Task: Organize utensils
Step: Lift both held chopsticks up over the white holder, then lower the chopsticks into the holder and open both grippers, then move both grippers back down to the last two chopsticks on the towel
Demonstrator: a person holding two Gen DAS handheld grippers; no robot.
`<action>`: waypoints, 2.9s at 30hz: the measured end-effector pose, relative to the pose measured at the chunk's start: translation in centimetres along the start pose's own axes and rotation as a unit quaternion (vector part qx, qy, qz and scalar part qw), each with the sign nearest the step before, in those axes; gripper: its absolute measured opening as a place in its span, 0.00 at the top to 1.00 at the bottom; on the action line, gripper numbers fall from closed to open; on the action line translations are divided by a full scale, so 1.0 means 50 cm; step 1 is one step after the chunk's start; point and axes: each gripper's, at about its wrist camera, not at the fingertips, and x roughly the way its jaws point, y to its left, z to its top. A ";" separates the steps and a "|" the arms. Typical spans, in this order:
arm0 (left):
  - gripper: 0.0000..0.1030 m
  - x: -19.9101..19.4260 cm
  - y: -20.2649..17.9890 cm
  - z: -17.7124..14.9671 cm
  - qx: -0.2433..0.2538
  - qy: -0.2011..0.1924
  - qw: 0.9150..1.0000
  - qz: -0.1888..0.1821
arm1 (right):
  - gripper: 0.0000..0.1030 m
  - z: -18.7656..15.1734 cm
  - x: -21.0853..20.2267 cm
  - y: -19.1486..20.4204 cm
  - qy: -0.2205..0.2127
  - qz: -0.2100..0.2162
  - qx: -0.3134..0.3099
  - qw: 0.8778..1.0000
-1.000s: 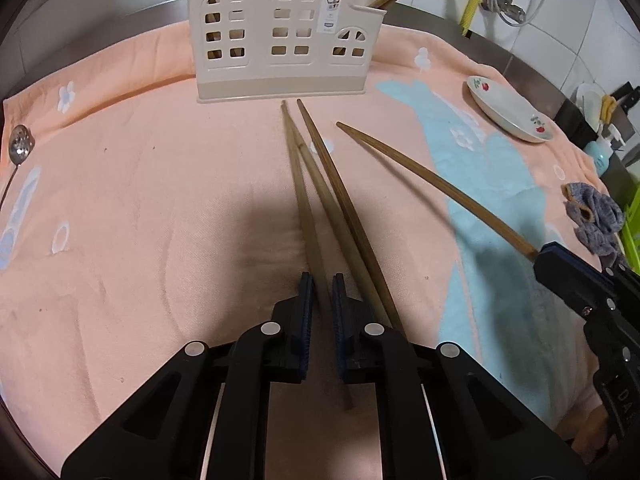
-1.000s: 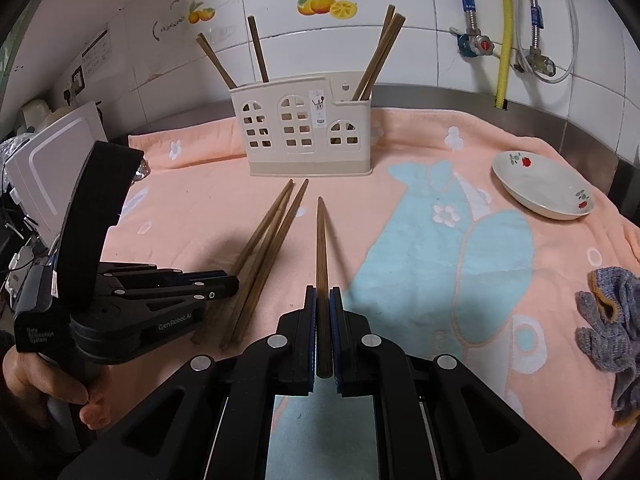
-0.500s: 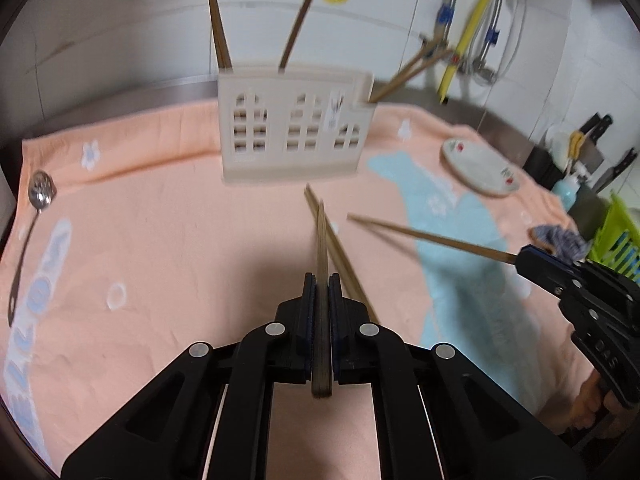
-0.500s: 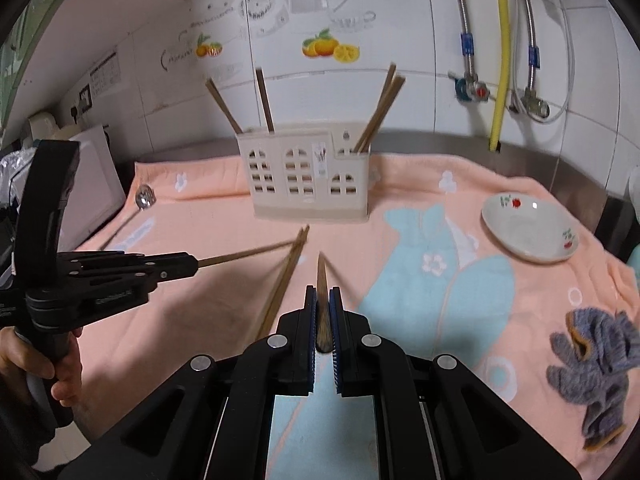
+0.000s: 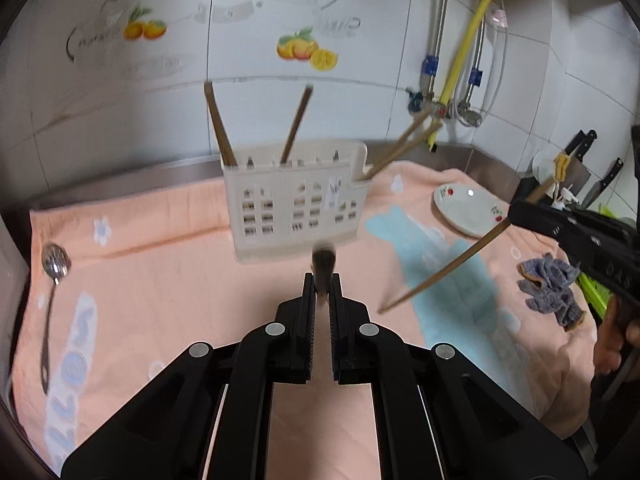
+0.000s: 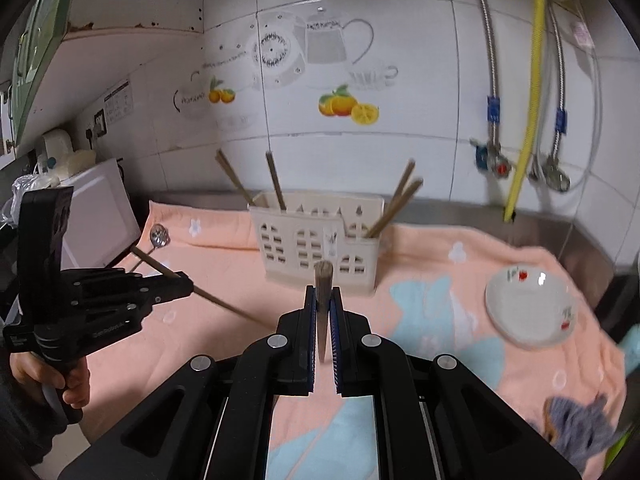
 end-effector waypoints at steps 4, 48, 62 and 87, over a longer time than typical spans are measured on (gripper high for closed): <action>0.95 -0.015 0.011 0.059 0.010 -0.017 1.000 0.001 | 0.94 0.065 0.005 -0.008 0.000 0.004 -0.010 1.000; 0.93 0.084 0.113 0.292 -0.003 -0.085 0.995 0.050 | 0.93 0.253 0.199 -0.060 0.018 -0.021 -0.010 1.000; 0.44 -0.015 0.105 0.238 -0.009 -0.109 0.993 0.053 | 0.71 0.182 0.105 -0.039 -0.003 -0.021 -0.010 1.000; 0.05 -0.107 0.135 -0.044 -0.056 -0.080 0.990 0.100 | 0.72 -0.230 0.195 0.093 0.151 -0.018 0.031 0.988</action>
